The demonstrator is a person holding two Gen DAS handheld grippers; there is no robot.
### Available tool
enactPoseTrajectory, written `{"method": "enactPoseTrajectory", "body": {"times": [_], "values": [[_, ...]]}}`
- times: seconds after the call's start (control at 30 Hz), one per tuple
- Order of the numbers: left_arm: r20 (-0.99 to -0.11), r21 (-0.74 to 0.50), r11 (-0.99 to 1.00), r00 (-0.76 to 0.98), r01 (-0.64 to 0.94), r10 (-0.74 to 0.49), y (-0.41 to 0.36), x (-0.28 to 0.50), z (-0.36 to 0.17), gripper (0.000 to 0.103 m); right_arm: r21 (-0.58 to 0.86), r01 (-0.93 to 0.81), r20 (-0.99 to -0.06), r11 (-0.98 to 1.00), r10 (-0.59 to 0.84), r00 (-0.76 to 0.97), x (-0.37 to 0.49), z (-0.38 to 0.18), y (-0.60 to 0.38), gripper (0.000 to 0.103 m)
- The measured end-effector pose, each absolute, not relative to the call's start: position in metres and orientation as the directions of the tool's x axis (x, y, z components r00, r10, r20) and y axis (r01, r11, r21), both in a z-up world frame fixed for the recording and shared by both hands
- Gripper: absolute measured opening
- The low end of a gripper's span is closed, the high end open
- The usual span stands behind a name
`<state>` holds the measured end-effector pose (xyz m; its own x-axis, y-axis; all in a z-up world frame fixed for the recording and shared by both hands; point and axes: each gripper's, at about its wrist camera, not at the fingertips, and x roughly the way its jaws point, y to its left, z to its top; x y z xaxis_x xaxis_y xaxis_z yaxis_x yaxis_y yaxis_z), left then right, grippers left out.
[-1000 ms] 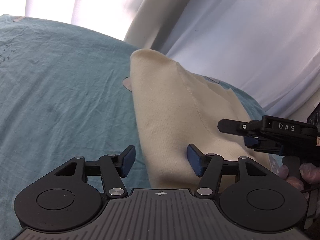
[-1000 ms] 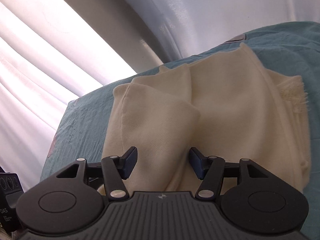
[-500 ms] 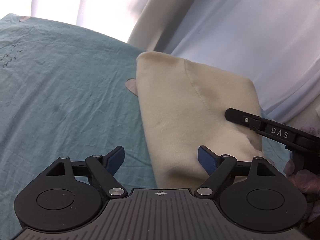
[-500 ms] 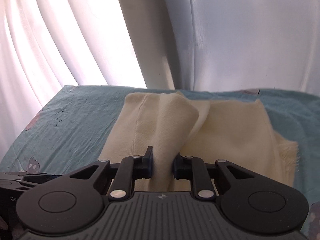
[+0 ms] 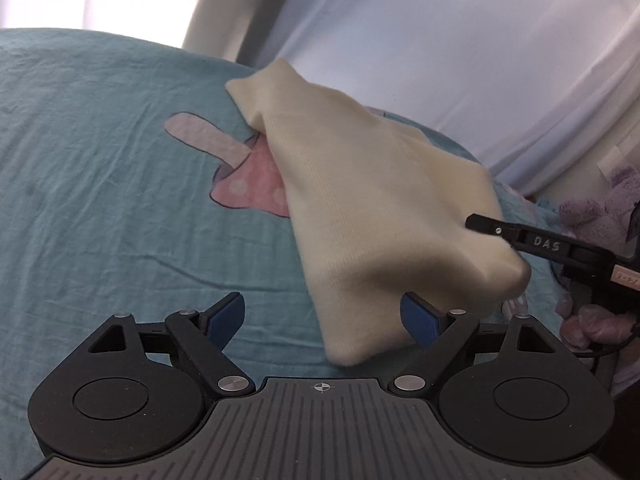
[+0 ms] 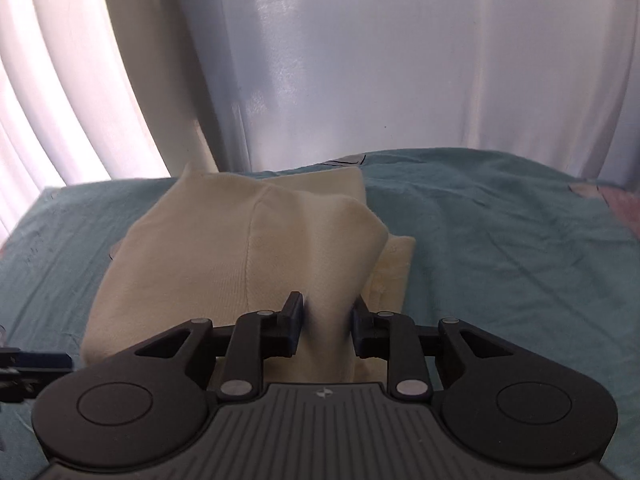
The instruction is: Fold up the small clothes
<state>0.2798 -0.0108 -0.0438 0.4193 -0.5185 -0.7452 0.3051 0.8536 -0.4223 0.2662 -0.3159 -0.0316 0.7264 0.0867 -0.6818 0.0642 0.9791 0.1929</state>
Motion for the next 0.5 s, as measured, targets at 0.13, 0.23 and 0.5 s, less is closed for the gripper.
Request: {"method": "enactPoseTrajectory", "body": {"times": [0.13,0.23,0.5], "values": [[-0.757,-0.416,0.850,0.395,0.324,-0.521,-0.020,0.280,-0.050,0.090,0.311,0.062,-0.676,0.948,0.175,0.716,0.248,-0.032,-0.324,0.039],[-0.768,-0.406,0.850,0.379,0.337,-0.517,-0.030,0.278,-0.051,0.090,0.358,0.078,-0.669,0.930,0.198,0.716,0.230,-0.028,-0.326,0.041],[-0.782,-0.394,0.862,0.378,0.318,-0.496,-0.029,0.276,-0.052,0.091,0.425,-0.014,-0.614,0.905,0.299,0.730,0.185,-0.018,-0.315,0.055]]}}
